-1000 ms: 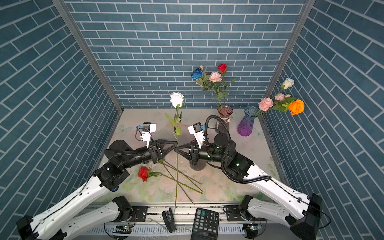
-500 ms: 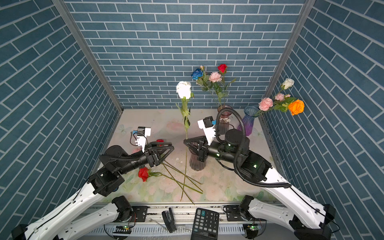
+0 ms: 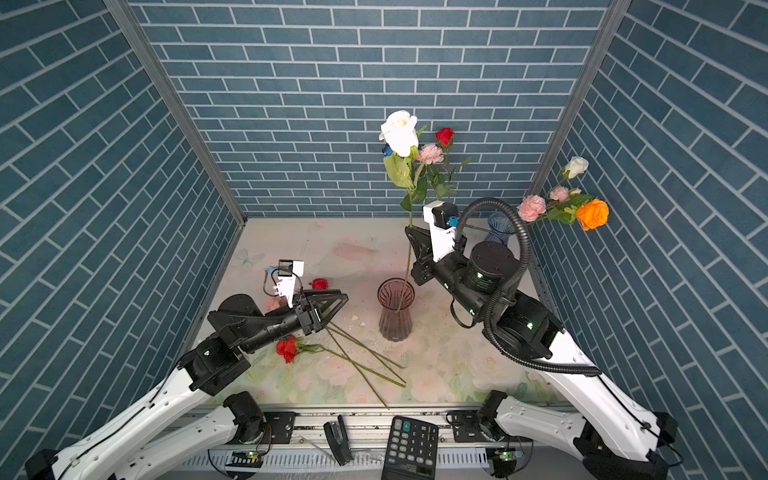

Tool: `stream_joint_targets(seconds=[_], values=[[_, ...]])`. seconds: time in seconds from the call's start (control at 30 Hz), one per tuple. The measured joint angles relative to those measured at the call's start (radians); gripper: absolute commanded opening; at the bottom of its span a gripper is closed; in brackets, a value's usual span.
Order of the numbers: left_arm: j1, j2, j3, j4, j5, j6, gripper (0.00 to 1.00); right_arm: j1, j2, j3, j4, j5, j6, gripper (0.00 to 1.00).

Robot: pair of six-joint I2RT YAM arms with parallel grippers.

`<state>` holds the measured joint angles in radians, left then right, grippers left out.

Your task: Arrange the flowers into the vase

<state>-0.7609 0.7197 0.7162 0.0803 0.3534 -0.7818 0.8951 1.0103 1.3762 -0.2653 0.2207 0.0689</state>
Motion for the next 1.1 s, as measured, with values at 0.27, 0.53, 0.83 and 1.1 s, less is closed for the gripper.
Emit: stream_joint_targets(seconds=[0.27, 0.53, 0.83, 1.1], values=[[0.0, -0.031, -0.005, -0.008, -0.014, -0.019, 0.67, -0.084, 0.055, 0.04, 0.0, -0.01, -0.01, 0.0], [0.001, 0.006, 0.019, -0.073, -0.02, 0.03, 0.68, -0.085, 0.081, 0.147, -0.008, -0.065, 0.048, 0.0], [0.016, 0.117, 0.157, -0.136, -0.006, 0.084, 0.67, -0.086, 0.06, 0.116, -0.071, -0.137, 0.142, 0.0], [0.041, 0.196, 0.177, -0.169, 0.044, 0.153, 0.66, -0.086, 0.012, -0.059, -0.024, -0.146, 0.17, 0.0]])
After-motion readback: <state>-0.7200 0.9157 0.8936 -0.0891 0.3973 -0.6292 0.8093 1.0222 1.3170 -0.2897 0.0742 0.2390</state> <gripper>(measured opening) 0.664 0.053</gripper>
